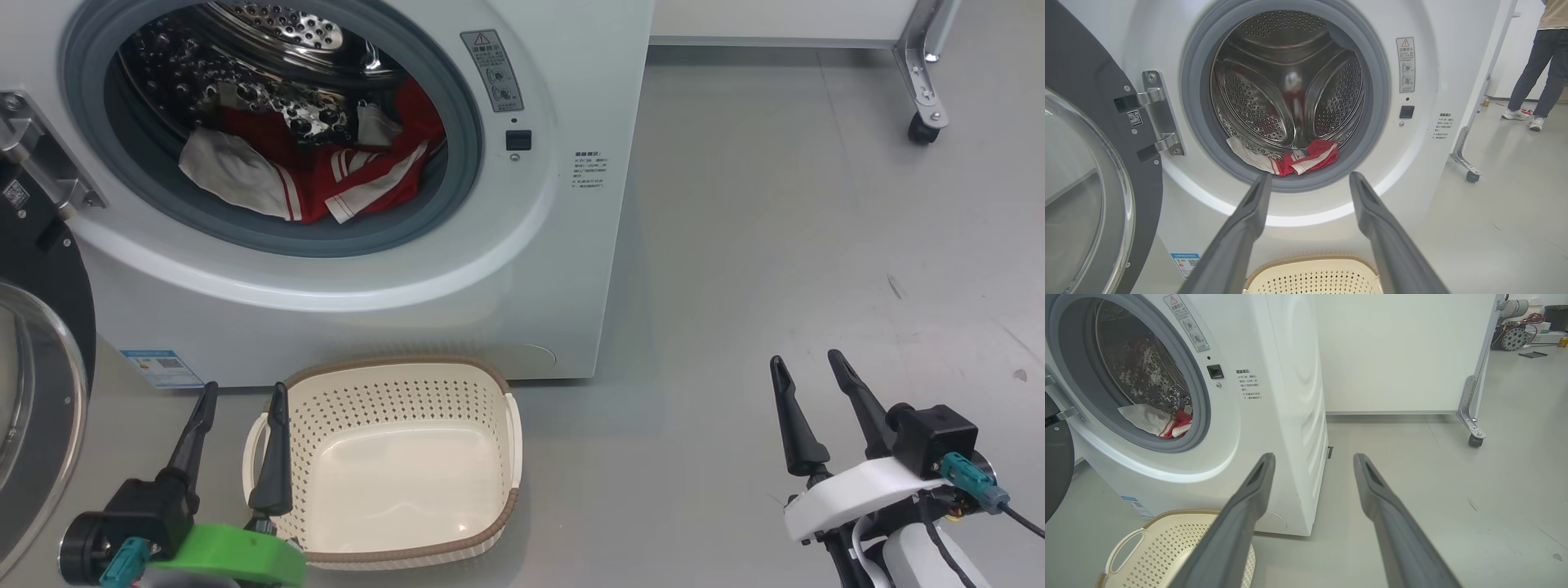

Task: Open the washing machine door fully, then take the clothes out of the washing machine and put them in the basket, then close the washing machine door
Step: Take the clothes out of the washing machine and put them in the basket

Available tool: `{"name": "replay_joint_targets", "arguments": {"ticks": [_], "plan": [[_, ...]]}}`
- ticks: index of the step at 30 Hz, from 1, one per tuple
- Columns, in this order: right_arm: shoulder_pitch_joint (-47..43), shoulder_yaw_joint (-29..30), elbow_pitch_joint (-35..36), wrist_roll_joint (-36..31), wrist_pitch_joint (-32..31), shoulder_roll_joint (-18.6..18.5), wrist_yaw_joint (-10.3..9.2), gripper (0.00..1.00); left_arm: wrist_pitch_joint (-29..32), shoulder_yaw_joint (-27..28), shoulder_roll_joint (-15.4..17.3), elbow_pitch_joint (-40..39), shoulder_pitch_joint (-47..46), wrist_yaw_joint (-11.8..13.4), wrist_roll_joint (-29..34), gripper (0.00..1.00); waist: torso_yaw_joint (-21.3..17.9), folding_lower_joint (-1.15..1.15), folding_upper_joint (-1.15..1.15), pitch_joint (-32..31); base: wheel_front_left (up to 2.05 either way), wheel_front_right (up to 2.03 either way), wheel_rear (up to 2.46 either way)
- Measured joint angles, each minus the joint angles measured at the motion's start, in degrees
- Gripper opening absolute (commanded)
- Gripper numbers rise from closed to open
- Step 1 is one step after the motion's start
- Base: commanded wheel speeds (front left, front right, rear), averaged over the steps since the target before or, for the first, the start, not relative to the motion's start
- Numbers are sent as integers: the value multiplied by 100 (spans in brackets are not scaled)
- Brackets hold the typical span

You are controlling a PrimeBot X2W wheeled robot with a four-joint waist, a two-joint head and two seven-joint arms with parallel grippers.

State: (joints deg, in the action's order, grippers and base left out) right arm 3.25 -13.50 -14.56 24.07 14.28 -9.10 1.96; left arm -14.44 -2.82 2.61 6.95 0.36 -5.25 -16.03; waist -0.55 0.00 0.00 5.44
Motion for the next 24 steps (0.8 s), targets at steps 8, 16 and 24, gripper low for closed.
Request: {"name": "replay_joint_targets", "arguments": {"ticks": [8,16,24], "plan": [[3,-19,2,-3,0,3,49,100,0,38,-1,-18,0,49,0,100,-28,0,0,43,0,0,0],[119,-87,209,-54,15,114,54,100,114,92,112,-30,-174,82,32,100,-417,0,0,613,0,0,0],[353,-119,333,-54,15,191,99,100,583,287,409,-132,-1098,38,-233,100,-739,0,0,1125,0,0,0]]}}
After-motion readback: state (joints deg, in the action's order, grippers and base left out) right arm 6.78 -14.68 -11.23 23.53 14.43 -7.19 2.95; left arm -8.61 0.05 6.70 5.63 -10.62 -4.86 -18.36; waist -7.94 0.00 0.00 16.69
